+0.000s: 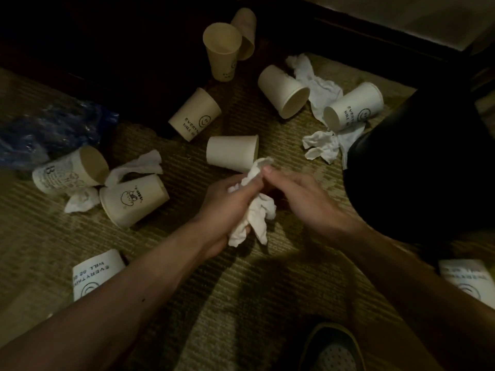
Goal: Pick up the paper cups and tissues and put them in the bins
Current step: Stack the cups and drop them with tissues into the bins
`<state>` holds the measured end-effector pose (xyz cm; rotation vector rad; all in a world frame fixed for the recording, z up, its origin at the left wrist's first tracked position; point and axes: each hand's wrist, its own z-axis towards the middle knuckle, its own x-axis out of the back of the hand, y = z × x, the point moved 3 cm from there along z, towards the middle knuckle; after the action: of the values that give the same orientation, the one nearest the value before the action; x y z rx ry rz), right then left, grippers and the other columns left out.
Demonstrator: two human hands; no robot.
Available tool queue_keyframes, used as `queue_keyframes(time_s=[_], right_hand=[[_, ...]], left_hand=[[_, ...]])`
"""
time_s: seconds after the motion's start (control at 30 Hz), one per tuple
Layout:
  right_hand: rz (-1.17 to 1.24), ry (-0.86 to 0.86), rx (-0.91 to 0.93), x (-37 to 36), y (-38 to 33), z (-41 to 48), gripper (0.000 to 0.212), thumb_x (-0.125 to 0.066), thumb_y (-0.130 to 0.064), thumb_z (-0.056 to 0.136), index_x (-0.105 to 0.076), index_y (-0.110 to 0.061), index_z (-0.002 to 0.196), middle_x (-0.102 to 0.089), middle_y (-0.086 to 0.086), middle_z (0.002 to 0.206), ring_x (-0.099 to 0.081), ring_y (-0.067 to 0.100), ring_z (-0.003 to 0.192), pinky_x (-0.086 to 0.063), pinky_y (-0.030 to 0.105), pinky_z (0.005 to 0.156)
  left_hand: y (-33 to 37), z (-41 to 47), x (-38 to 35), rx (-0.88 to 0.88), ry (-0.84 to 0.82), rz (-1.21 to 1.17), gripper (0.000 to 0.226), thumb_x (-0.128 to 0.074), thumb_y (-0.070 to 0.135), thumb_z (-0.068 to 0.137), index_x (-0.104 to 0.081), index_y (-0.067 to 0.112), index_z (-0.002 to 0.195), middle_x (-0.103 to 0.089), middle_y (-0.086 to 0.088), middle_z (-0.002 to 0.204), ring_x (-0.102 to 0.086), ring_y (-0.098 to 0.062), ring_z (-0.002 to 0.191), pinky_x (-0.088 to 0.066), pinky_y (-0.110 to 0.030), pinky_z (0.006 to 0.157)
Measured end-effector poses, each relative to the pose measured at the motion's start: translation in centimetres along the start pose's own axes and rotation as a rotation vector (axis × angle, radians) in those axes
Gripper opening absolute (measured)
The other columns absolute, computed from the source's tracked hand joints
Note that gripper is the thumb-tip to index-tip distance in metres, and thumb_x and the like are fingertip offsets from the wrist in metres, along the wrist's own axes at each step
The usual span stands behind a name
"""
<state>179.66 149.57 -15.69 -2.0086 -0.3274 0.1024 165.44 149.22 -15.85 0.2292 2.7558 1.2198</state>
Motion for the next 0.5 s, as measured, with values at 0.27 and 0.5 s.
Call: queue_keyframes(time_s=[0.27, 0.5], right_hand=[[0.13, 0.117, 0.084, 0.7, -0.2, -1.0, 0.045, -0.053, -0.051, 0.086, -0.074, -0.013, 0.076, -0.074, 0.005, 0.074, -0.07, 0.014, 0.067, -0.052, 0.02, 0.057], [-0.623, 0.595, -0.093, 6.6, 1.0, 2.3, 0.037, -0.053, -0.055, 0.09, -0.06, -0.029, 0.116, -0.05, 0.003, 0.129, -0.059, 0.026, 0.106, -0.044, 0.034, 0.087]], left_hand=[[0.5, 0.4, -0.9, -0.098, 0.019, -0.027, 0.025, -0.065, 0.039, 0.09, -0.076, 0.016, 0.092, -0.077, -0.002, 0.085, -0.074, -0.014, 0.08, -0.056, -0.022, 0.062], [0.2, 1.3, 0.1, -0.011, 0.17, -0.001, 0.018, -0.067, 0.034, 0.086, -0.076, 0.019, 0.083, -0.076, 0.003, 0.077, -0.072, -0.012, 0.071, -0.052, -0.029, 0.065]])
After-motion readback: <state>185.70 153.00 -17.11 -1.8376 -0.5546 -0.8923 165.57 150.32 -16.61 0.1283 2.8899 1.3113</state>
